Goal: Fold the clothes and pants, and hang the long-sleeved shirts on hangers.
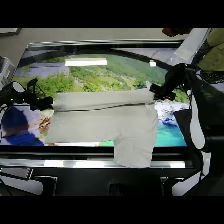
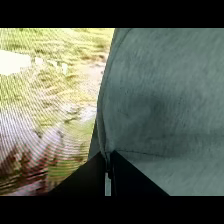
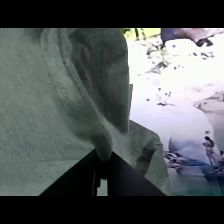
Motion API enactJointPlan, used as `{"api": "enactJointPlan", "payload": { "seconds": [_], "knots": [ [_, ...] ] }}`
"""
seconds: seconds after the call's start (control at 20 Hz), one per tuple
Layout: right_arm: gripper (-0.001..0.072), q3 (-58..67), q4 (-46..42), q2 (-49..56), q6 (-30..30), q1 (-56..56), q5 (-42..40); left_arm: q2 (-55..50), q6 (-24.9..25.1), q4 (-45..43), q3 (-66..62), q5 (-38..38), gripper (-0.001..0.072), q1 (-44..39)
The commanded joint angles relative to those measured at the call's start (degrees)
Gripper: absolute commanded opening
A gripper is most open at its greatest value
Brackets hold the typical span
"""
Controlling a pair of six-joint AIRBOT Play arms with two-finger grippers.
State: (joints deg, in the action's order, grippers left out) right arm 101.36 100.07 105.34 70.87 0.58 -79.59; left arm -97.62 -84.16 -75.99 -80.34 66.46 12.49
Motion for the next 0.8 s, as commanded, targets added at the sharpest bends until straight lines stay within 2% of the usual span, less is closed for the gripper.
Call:
{"api": "enactJointPlan", "payload": {
  "seconds": [0.0, 0.15, 0.2, 0.3, 0.35, 0.4, 0.45, 0.55, 0.75],
  "knots": [
    [0.0039, -0.02, -0.66, 2.14, -0.68, 0.04, -1.51, -1.27, 0.24, -1.40, 0.04, 2.56, 0.0015, -0.07],
    [0.0039, -0.02, 0.24, 3.17, -0.61, 0.04, 0.33, -2.21, 0.20, -1.36, 0.04, 2.56, 0.0018, -0.35],
    [0.0040, -0.02, 1.14, 3.26, -0.57, 0.04, 0.92, -2.43, 0.13, -1.33, 0.02, 2.56, 0.0045, -0.44],
    [0.0167, -0.02, 4.44, 3.21, 1.90, 0.04, 1.66, -2.34, -2.25, -1.36, -0.15, 2.58, 0.0387, -0.42],
    [0.0250, 0.00, 6.34, 2.95, 4.61, 0.04, 1.09, -2.21, -3.13, -1.38, -0.70, 3.28, 0.0461, -0.28],
    [0.0360, 0.00, 7.19, 2.19, 7.10, -0.04, -0.48, -1.97, -3.26, -1.42, -1.70, 4.94, 0.0468, 0.00],
    [0.0440, 0.00, 6.75, 0.70, 9.99, -0.22, -2.54, -1.55, -3.23, -1.64, -3.10, 7.56, 0.0468, 0.44],
    [0.0440, -0.02, 5.20, -3.48, 17.18, -1.42, -6.75, 1.49, -4.02, -1.42, -4.04, 10.19, 0.0468, 2.23],
    [0.0433, -7.15, 9.55, -14.80, 20.68, -12.20, -7.23, 13.07, -5.29, -1.36, 1.88, 9.92, 0.0467, 7.63]
  ]
}}
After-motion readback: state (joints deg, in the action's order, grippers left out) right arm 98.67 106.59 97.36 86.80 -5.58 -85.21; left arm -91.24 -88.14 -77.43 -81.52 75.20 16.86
